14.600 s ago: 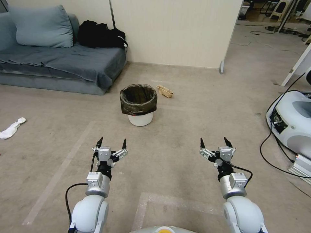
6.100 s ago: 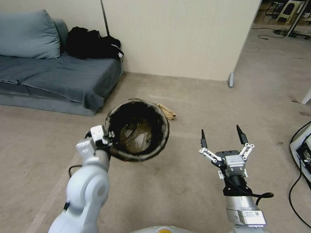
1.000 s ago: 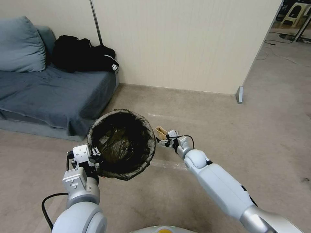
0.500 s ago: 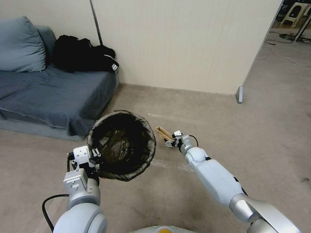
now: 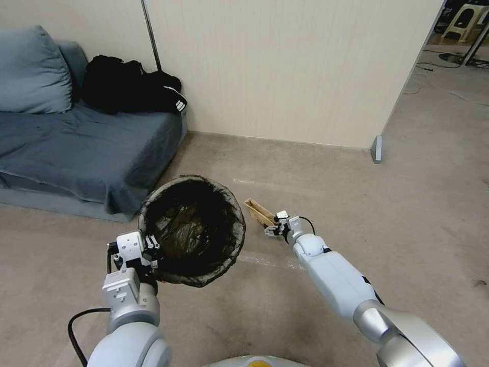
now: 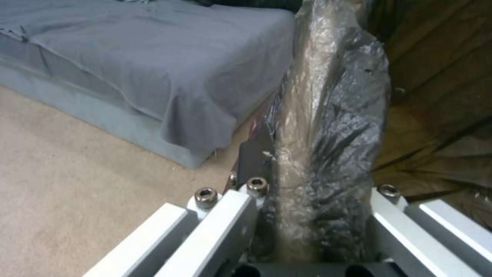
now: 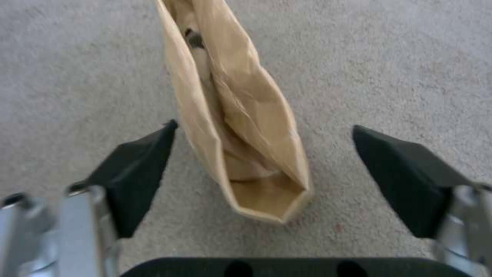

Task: Pick up the trash bin, then pick up the garbage from the floor and place it into the trash bin.

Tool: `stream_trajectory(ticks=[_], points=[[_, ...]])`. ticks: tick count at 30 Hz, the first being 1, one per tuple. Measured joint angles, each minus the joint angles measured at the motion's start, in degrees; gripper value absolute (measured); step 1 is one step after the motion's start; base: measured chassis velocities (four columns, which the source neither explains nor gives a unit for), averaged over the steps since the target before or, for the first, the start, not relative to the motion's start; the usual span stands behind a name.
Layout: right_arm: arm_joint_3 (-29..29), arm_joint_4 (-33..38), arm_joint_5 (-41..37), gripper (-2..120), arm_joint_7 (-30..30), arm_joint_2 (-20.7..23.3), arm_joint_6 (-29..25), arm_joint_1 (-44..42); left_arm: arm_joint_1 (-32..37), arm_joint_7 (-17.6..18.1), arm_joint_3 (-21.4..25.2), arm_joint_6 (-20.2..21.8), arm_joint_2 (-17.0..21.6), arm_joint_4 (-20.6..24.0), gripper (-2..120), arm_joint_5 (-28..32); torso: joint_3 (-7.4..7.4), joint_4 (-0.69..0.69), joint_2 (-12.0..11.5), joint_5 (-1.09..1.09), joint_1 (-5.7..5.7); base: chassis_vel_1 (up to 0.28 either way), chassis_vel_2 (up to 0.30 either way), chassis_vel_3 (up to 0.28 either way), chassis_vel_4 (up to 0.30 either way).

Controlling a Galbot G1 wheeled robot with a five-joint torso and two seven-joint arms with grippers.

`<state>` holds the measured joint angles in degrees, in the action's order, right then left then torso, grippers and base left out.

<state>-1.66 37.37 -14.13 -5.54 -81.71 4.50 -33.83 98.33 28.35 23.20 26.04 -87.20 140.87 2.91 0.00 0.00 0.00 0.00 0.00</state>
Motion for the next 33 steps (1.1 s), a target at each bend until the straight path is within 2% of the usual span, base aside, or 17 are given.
stream_trajectory(ticks=[2,4,6,7,9,15,16,19,20,23,33], points=[[0.82,-2.05,0.69,72,-0.4,-0.42,-0.74,0.61,0.07,0.0,-0.03,-0.05,0.0,-0.02,1,-0.09,0.0,0.0,0.0,0.0,0.0,0.0,0.0,0.0,0.0],[1.1,-2.68,0.92,69,-0.51,-0.53,-1.1,0.8,0.14,0.0,-0.03,-0.06,0.02,-0.02,1,-0.12,0.0,0.0,0.0,0.0,0.01,0.0,0.0,0.0,0.0],[1.79,-3.96,1.19,59,-0.7,-0.79,-1.71,1.26,0.37,0.02,-0.02,-0.14,0.02,-0.02,1,-0.21,0.0,0.0,0.0,0.0,0.0,0.0,0.0,0.0,0.0],[1.79,-3.96,1.19,59,-0.7,-0.79,-1.71,1.26,0.37,0.02,-0.02,-0.14,0.02,-0.02,1,-0.21,0.0,0.0,0.0,0.0,0.0,0.0,0.0,0.0,0.0],[2.27,-4.74,1.31,49,-0.75,-1.06,-2.04,1.62,0.47,0.03,-0.05,-0.24,-0.01,-0.07,1,-0.35,0.0,0.0,0.0,0.0,0.0,0.0,0.0,0.0,0.0],[2.87,-5.6,1.6,25,-0.75,-1.73,-2.6,2.23,0.48,0.03,-0.13,-0.27,-0.05,-0.25,1,-0.54,0.0,0.0,0.0,0.0,0.0,0.0,0.0,0.0,0.0],[2.87,-5.6,1.6,25,-0.75,-1.73,-2.6,2.23,0.48,0.03,-0.13,-0.27,-0.05,-0.25,1,-0.54,0.0,0.0,0.0,0.0,0.0,0.0,0.0,0.0,0.0],[2.84,-5.63,1.77,10,-0.68,-1.92,-2.74,2.39,0.46,0.02,-0.15,-0.27,-0.06,-0.31,1,-0.55,0.0,0.0,0.0,0.0,0.01,0.0,0.0,0.0,0.0],[2.84,-5.63,1.77,10,-0.68,-1.92,-2.74,2.39,0.46,0.02,-0.15,-0.27,-0.06,-0.31,1,-0.55,0.0,0.0,0.0,0.0,0.01,0.0,0.0,0.0,0.0],[2.8,-5.71,1.79,0,-0.52,-2.05,-2.89,2.51,0.37,0.02,-0.18,-0.29,-0.1,-0.39,1,-0.55,0.0,0.0,0.0,0.0,0.0,0.0,0.0,0.0,0.0],[3.42,-5.78,2.73,0,-0.17,-2.19,-4.37,2.29,0.22,0.01,-0.26,-0.35,-0.11,-0.4,1,-0.56,0.0,0.0,0.0,0.0,0.01,0.0,0.0,0.0,0.0]])
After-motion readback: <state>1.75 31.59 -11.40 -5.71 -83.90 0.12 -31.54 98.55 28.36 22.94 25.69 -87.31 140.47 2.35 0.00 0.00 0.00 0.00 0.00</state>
